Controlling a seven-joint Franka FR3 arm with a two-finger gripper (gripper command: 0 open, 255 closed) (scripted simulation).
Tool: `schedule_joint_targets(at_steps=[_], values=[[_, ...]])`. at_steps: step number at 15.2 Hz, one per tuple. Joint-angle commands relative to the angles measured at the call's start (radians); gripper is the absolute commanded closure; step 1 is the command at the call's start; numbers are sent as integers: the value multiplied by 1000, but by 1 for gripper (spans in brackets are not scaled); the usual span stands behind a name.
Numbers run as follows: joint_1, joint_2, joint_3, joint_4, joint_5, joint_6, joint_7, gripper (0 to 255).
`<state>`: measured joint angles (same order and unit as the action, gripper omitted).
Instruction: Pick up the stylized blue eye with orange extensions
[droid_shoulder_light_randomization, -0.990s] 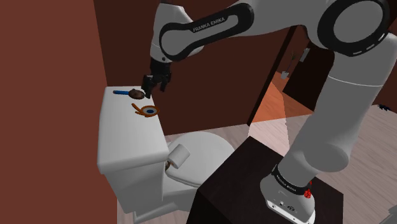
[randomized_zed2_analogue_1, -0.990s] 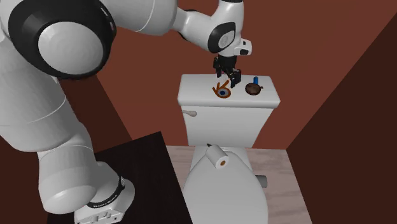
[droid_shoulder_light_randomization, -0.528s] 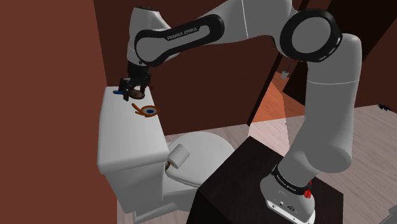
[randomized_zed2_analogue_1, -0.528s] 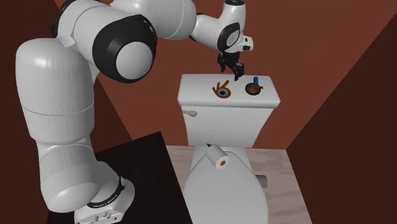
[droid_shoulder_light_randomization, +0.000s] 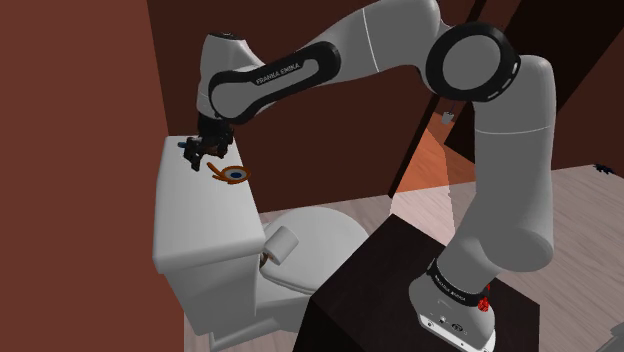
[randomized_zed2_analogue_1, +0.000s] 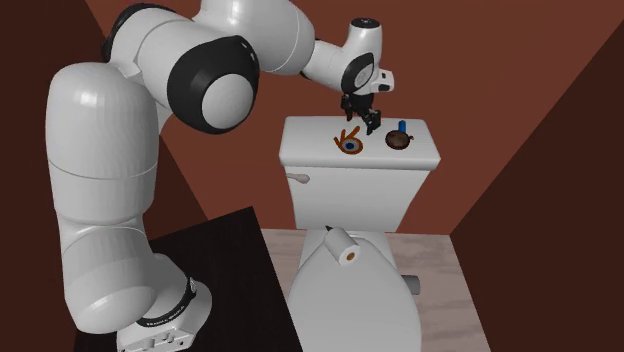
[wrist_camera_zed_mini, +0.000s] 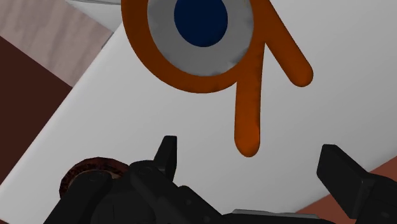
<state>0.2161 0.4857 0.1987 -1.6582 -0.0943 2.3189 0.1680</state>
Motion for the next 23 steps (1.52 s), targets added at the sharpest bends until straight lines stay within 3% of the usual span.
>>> schedule_joint_targets(at_steps=[1, 2, 11, 23], values=[[0, 5, -1, -5, -1, 10, 0, 0], [1, 5, -1, -5, -2, 10, 2, 255], [0, 5, -1, -5, -1, 10, 1, 255], [-4, -58, 9, 67, 15, -123, -9, 255]])
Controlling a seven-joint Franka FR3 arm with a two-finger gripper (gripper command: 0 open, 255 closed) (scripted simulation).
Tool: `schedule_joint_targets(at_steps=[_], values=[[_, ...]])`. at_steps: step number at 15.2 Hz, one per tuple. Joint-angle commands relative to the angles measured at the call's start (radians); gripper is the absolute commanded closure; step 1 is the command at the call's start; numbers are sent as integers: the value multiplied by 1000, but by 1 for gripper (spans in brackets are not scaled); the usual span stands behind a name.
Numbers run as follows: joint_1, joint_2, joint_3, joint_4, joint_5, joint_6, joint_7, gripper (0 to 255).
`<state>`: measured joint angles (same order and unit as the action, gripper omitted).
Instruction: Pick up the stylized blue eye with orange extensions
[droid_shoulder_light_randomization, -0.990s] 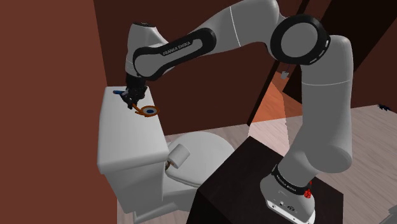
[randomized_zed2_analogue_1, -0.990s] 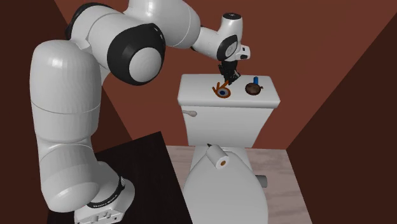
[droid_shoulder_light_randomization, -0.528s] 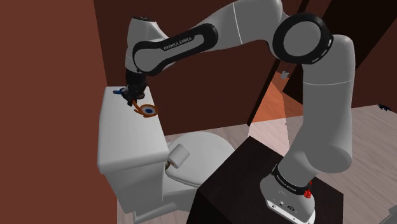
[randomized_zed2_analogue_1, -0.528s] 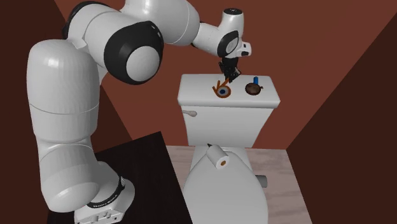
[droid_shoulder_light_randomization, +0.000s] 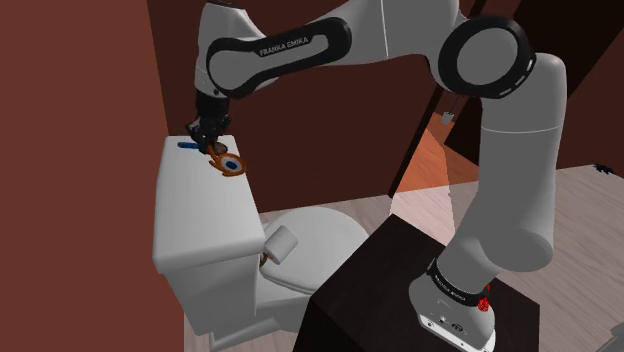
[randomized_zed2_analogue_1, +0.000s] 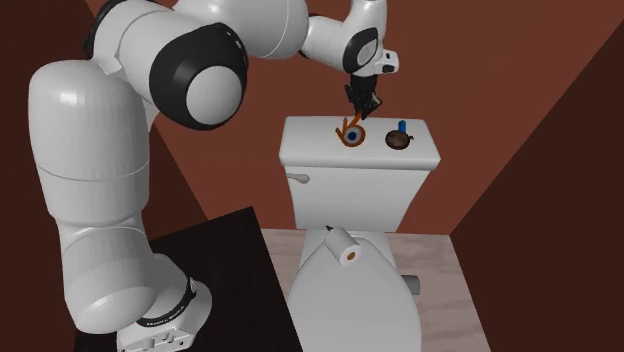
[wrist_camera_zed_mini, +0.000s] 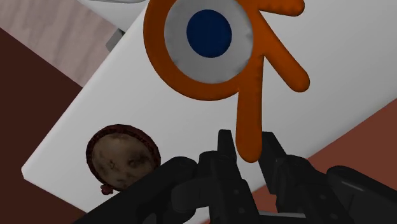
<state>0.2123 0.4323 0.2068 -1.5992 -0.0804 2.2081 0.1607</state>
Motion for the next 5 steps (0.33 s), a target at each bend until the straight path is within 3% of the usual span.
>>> schedule_joint_targets(at_steps=[1, 5], values=[[-1, -8, 1, 16, 3, -24, -2, 255], [-1, -16, 2, 33, 5, -49, -3, 255]])
